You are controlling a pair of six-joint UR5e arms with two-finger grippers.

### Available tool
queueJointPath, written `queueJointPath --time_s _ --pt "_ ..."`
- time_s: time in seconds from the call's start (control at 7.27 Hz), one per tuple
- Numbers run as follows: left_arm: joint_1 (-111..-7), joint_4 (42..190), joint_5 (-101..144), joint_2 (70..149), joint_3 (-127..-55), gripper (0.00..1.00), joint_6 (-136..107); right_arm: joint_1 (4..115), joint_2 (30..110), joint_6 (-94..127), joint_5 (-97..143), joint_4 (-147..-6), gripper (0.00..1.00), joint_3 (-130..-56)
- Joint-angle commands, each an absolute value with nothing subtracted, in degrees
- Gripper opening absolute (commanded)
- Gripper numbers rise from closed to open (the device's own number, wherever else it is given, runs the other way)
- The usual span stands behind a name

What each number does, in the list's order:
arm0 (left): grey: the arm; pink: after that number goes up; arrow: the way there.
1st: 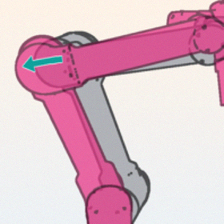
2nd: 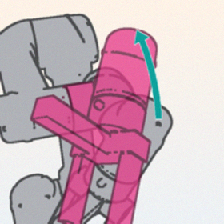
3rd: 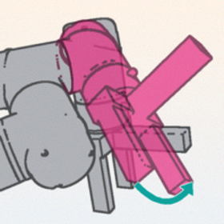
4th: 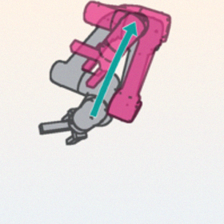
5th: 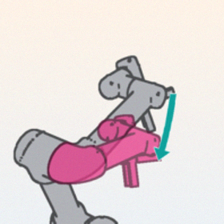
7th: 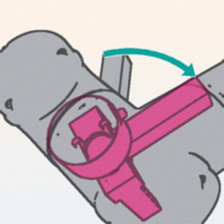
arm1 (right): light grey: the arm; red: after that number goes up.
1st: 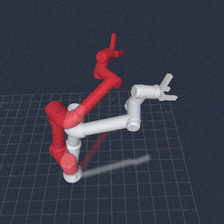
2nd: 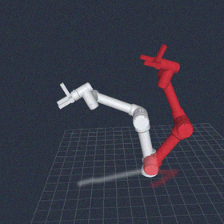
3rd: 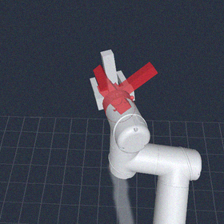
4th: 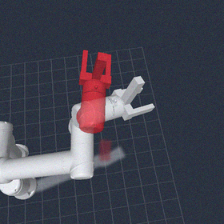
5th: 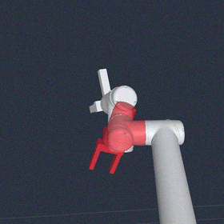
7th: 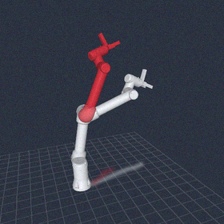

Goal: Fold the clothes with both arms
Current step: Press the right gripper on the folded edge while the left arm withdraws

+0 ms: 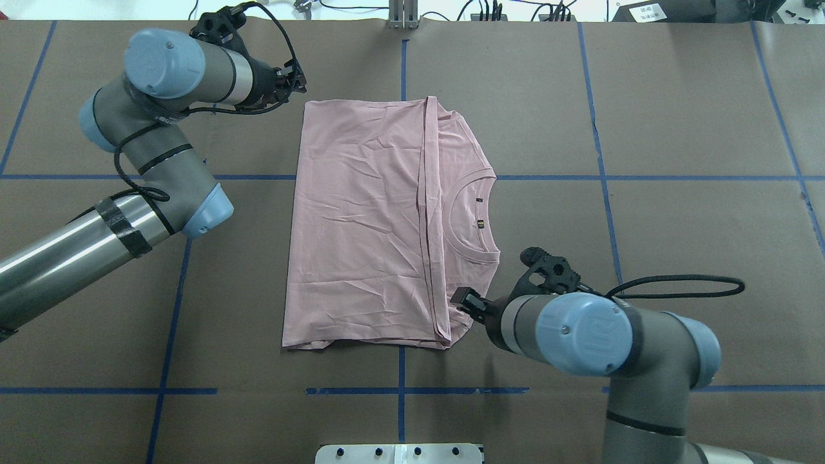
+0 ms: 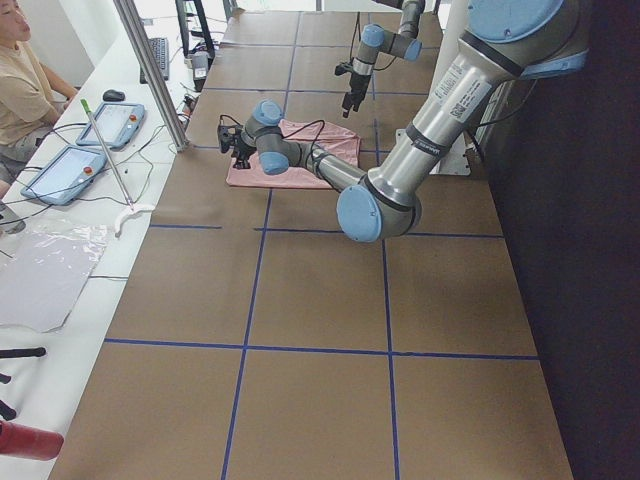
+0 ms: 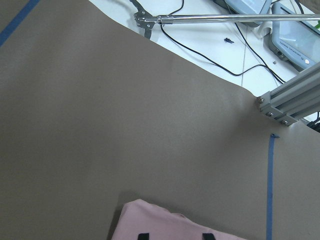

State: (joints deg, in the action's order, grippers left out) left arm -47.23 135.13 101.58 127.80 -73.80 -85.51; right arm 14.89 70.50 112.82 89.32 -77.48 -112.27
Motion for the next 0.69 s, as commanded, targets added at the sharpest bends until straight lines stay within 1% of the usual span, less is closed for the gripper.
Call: queueJointPath --time_s 0.0,0.28,0.41,0.55 --pt "-47.2 134.1 102.0 126.4 -75.7 0.46 -85.5 12.9 64.9 115.7 87.6 -83.4 0.77 -109.1" --pt "-47.1 134.1 102.0 126.3 -75.7 0.46 -85.5 12.9 64.6 115.8 87.5 -83.5 0.78 -108.5" --pt "-47.1 134.1 102.0 126.3 -75.7 0.46 -85.5 12.9 64.5 115.8 87.5 -83.5 0.84 -108.1" --pt "-47.1 134.1 102.0 125.8 -75.7 0.46 -85.5 13.0 64.5 115.8 87.5 -83.5 0.85 -108.0"
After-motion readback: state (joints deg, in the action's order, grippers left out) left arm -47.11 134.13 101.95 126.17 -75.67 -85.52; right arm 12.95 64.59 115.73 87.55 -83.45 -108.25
